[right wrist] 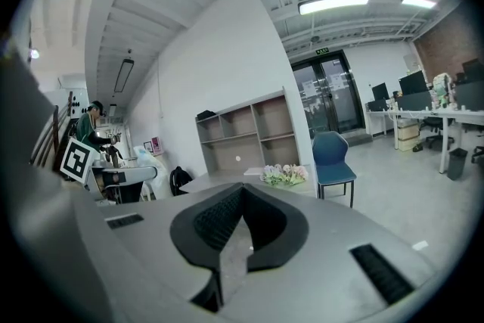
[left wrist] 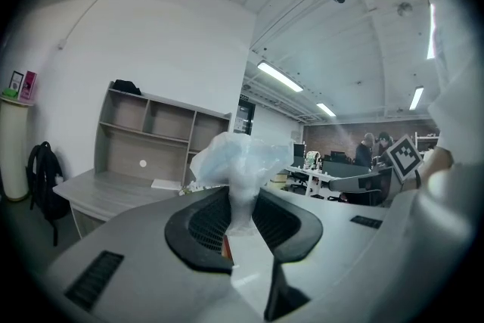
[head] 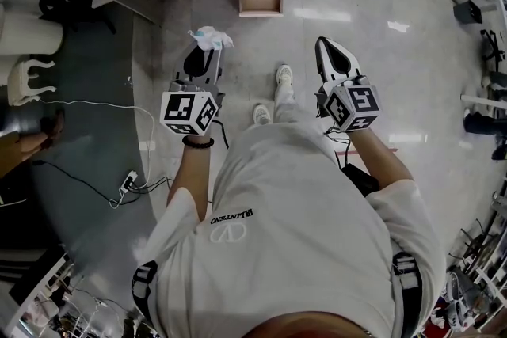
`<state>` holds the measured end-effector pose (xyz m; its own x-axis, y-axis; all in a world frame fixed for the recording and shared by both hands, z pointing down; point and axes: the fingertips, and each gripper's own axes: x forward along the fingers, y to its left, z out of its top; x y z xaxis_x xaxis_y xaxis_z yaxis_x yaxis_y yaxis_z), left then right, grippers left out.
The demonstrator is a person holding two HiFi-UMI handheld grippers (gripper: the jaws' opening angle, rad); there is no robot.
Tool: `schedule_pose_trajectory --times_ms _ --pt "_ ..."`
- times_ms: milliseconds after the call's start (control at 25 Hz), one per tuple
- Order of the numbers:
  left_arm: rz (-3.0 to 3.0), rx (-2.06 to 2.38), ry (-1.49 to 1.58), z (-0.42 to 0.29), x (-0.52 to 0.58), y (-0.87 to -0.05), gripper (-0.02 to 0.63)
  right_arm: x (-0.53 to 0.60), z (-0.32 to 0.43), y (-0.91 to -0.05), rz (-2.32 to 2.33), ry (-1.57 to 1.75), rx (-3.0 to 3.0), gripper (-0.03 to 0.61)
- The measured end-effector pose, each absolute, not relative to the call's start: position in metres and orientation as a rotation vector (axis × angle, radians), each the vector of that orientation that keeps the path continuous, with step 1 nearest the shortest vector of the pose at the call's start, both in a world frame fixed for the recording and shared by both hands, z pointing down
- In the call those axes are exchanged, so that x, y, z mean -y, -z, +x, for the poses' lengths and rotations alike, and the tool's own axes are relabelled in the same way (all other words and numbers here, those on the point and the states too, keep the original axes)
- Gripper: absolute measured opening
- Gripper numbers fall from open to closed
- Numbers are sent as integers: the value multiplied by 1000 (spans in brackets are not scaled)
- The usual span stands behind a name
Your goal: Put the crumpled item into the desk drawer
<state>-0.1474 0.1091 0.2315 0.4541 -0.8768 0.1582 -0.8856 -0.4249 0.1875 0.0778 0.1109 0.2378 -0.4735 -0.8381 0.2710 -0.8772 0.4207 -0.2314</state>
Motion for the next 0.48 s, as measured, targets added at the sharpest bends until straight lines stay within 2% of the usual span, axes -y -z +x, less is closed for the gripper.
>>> schedule_pose_trajectory --times_ms 480 --pt "2442 1489 -124 -94 -28 -252 84 -18 105 -252 1459 -538 2558 -2"
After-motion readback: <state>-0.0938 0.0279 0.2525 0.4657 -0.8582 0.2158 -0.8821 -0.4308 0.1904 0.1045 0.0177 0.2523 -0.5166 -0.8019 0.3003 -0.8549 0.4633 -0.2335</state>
